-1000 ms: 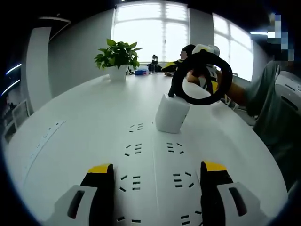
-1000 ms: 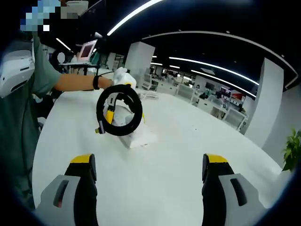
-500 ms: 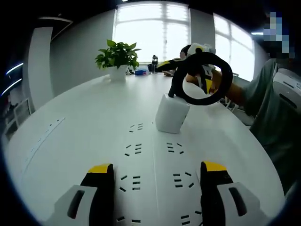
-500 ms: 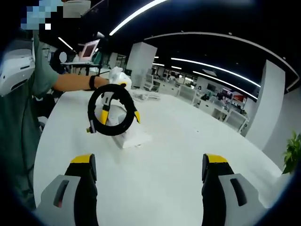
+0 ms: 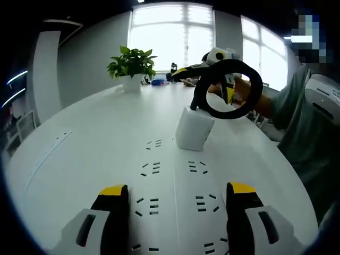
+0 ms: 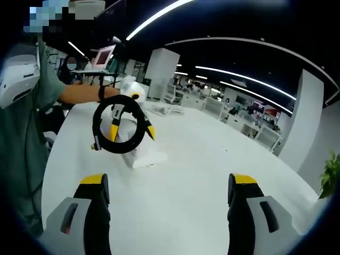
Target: Straighten the power strip on the desk, plug the charger into it
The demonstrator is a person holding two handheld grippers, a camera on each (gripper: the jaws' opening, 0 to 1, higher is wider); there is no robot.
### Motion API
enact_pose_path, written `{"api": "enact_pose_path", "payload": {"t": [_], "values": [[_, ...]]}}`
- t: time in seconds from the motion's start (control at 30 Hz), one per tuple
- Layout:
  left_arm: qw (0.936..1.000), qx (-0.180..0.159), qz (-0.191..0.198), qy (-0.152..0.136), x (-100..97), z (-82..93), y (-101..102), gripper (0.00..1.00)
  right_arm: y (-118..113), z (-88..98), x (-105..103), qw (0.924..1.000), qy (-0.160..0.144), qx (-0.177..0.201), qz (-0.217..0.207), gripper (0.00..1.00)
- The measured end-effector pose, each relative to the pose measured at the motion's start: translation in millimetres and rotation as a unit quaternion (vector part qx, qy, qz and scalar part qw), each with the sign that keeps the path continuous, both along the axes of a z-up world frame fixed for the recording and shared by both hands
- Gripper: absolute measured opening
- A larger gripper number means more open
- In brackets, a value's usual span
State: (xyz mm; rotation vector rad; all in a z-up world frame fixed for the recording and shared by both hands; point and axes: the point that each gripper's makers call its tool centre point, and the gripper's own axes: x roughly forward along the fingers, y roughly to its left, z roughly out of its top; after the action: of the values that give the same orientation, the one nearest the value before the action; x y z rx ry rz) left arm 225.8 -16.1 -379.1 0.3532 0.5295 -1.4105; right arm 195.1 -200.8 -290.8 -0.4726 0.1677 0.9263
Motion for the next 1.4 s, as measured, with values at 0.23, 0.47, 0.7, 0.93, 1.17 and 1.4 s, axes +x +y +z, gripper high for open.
{"api": "enact_pose_path", "payload": {"t": [0.23, 0.47, 0.7, 0.93, 1.17, 1.4], "values": [[1.0000, -0.001, -0.004, 0.000, -12.3, -0.2, 5, 0.76, 4, 4.3, -4, 0.9999, 0.000, 0.010, 0.004, 0.92], [0.9998, -0.001, -0.019, 0.000, -24.5, -0.5, 8, 0.76, 14, -0.2, -8, 0.9999, 0.004, 0.007, 0.012, 0.92], [0.9997, -0.002, -0.024, 0.000, -31.9, -0.7, 11, 0.76, 17, -1.8, -13, 0.9999, 0.007, 0.002, 0.012, 0.91], [0.9995, -0.001, -0.030, -0.001, -40.9, -0.9, 13, 0.76, 21, -2.2, -17, 0.9999, 0.007, 0.004, 0.015, 0.91], [0.9993, 0.000, -0.037, -0.001, -54.6, -0.9, 17, 0.76, 29, -1.9, -22, 0.9998, 0.003, 0.000, 0.020, 0.90], [0.9992, -0.001, -0.041, -0.001, -67.4, -0.9, 21, 0.76, 38, 0.9, -30, 0.9997, 0.001, 0.000, 0.026, 0.90]]}}
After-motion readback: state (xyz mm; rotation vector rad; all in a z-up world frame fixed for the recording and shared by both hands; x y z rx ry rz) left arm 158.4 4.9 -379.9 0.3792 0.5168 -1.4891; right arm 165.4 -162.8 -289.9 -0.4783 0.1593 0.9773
